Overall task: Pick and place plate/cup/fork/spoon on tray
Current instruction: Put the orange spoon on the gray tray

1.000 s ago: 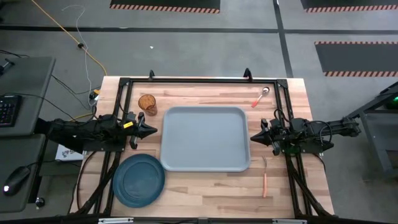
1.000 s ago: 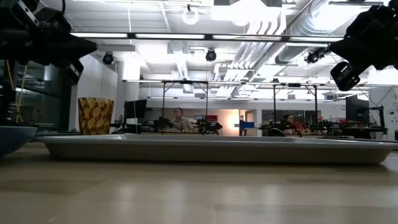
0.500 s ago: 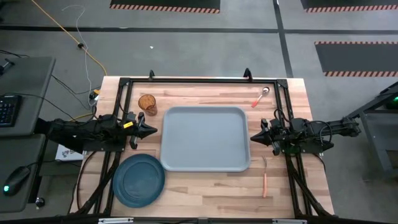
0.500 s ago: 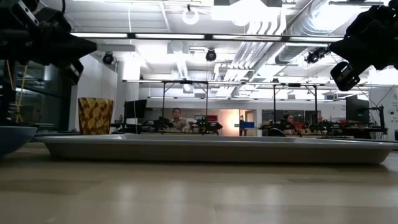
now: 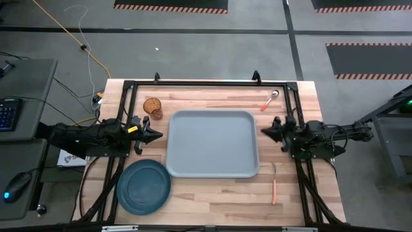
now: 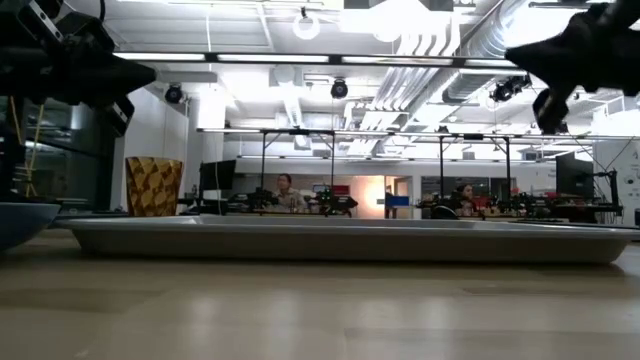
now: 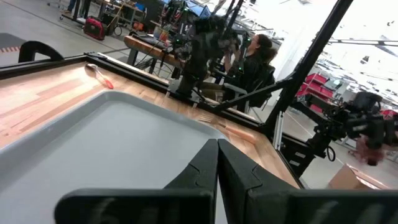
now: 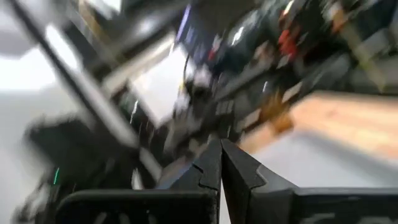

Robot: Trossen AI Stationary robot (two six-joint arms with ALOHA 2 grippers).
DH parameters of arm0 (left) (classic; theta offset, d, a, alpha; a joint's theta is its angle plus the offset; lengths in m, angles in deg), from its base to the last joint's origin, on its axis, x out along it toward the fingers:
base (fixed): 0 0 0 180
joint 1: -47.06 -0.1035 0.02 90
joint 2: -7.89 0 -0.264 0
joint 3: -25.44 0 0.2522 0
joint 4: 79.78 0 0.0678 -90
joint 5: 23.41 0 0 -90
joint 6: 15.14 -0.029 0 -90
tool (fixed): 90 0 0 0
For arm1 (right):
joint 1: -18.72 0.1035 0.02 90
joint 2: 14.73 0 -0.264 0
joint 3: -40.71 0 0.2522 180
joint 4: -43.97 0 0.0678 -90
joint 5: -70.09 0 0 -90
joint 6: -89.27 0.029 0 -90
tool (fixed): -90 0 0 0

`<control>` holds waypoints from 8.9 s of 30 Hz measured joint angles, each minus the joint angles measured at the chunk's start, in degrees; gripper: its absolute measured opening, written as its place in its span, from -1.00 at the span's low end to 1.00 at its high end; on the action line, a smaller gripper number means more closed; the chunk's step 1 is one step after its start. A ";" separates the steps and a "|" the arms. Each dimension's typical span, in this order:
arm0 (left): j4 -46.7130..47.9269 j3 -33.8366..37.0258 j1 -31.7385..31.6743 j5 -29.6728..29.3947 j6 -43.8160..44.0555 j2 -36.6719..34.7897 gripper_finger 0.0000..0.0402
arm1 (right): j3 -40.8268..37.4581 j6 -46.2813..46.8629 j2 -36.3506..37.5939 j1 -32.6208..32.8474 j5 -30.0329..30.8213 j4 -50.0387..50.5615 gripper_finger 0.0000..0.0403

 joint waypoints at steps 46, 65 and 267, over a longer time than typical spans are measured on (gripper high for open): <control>-0.01 0.00 0.01 -0.01 -0.02 -0.01 -1.00 | 46.84 45.52 -86.22 -53.37 13.51 53.03 0.18; 0.01 0.01 0.00 -0.08 -0.01 -0.01 -1.00 | 46.93 46.00 -96.29 -59.01 12.16 43.37 -0.58; 38.76 -72.92 -23.61 20.61 -31.11 97.84 -0.97 | 46.84 6.96 -68.79 -16.87 -22.62 12.89 -0.34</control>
